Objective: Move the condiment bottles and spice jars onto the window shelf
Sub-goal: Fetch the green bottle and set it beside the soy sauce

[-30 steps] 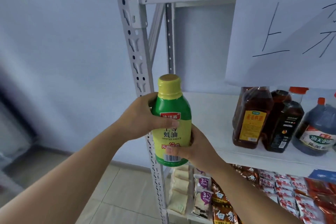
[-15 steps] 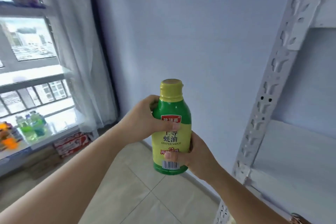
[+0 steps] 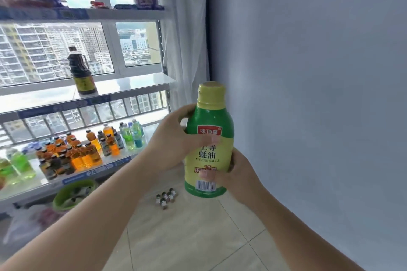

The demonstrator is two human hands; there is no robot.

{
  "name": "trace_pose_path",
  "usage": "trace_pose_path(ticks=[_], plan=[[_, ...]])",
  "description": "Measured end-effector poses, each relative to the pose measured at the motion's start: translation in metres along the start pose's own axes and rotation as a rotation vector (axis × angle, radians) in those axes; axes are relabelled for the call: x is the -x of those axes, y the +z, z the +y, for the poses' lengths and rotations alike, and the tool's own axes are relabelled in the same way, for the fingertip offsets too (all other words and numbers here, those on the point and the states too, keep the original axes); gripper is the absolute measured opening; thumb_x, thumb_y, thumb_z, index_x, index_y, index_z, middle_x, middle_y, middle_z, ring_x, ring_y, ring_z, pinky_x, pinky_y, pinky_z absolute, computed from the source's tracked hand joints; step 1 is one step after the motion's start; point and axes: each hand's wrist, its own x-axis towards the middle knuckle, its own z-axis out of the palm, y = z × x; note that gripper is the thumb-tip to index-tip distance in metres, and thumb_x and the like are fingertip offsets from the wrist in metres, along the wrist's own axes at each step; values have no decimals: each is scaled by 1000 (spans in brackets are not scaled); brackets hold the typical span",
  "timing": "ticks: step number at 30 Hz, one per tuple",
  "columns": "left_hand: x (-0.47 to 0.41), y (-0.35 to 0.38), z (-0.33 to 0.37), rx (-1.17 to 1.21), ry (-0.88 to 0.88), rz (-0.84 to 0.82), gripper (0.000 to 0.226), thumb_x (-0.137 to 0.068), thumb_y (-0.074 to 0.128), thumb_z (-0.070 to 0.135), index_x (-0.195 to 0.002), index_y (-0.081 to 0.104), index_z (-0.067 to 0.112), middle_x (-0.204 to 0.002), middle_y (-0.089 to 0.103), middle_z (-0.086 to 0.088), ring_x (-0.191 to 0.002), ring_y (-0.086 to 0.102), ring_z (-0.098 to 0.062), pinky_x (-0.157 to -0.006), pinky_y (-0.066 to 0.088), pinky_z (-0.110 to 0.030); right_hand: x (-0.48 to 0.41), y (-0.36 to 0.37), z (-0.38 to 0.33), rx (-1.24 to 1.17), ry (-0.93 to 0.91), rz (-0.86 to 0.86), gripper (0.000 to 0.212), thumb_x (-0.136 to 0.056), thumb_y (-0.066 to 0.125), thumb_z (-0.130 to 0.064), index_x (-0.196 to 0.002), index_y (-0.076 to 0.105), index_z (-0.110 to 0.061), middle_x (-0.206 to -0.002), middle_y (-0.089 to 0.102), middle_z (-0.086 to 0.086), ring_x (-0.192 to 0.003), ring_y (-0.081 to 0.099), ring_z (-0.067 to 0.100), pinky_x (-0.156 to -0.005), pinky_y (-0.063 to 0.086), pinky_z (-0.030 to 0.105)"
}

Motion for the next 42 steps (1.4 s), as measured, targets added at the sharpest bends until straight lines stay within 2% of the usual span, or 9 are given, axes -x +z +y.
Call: trace_pose_path(ticks=[3,11,15,19,22,25,31,35,42], plan=[[-8,-26,-16,6,-13,57,71,-66,94,26,-127,60,42,-108,72,27,-81,76,2,-56,56,-11,-27,27,2,7,8,-24,55,-69,92,-6,-116,68,-15,-106,79,-1,-96,77,17,-75,63,30],[-55,-76,-66,37,-82,202,80,-63,95,21,-132,60,38,-115,73,23,-90,78,-9,-77,65,-40,-113,68,6,79,-3,-125,55,-67,95,-14,-114,67,-24,-104,79,-7,-95,75,9,-73,61,24],[-95,-100,-92,0,-91,264,79,-64,95,23,-134,60,37,-117,72,24,-88,78,-6,-73,64,-33,-174,87,13,110,-27,-175,56,-65,96,-18,-112,67,-27,-106,79,-7,-98,75,12,-85,63,38],[-140,-122,-116,-26,-97,304,79,-65,94,20,-136,60,32,-117,73,21,-90,78,-9,-75,66,-38,-235,102,20,114,-36,-215,55,-64,97,-21,-109,66,-31,-103,78,-14,-93,75,7,-80,63,29],[-175,-138,-128,-37,-109,330,79,-64,94,19,-134,61,33,-116,74,20,-90,78,-10,-71,65,-34,-279,113,24,117,-38,-237,65,-56,97,-38,-114,67,-32,-106,78,-12,-97,75,11,-87,63,39],[-205,-149,-142,-23,-115,362,80,-63,96,15,-133,63,33,-117,75,18,-89,79,-15,-64,64,-33,-320,120,26,116,-44,-266,60,-62,97,-29,-114,66,-33,-105,77,-15,-95,74,7,-88,63,37],[-253,-169,-169,1,-131,416,74,-66,92,2,-130,65,30,-110,76,20,-90,79,-19,-70,65,-38,-385,134,30,161,-64,-323,63,-64,96,-35,-117,62,-36,-107,76,-17,-97,73,5,-90,62,35],[-282,-190,-189,-25,-126,428,72,-67,92,5,-129,65,30,-107,77,21,-88,79,-13,-61,61,-22,-428,153,36,167,-64,-341,68,-57,95,-44,-117,61,-37,-108,76,-16,-99,72,7,-90,62,36],[-337,-246,-232,-41,-117,437,71,-70,91,6,-132,65,28,-96,78,25,-80,77,-1,-56,56,-13,-512,203,46,173,-66,-349,74,-52,93,-51,-117,62,-36,-109,76,-13,-100,73,9,-90,62,40]])
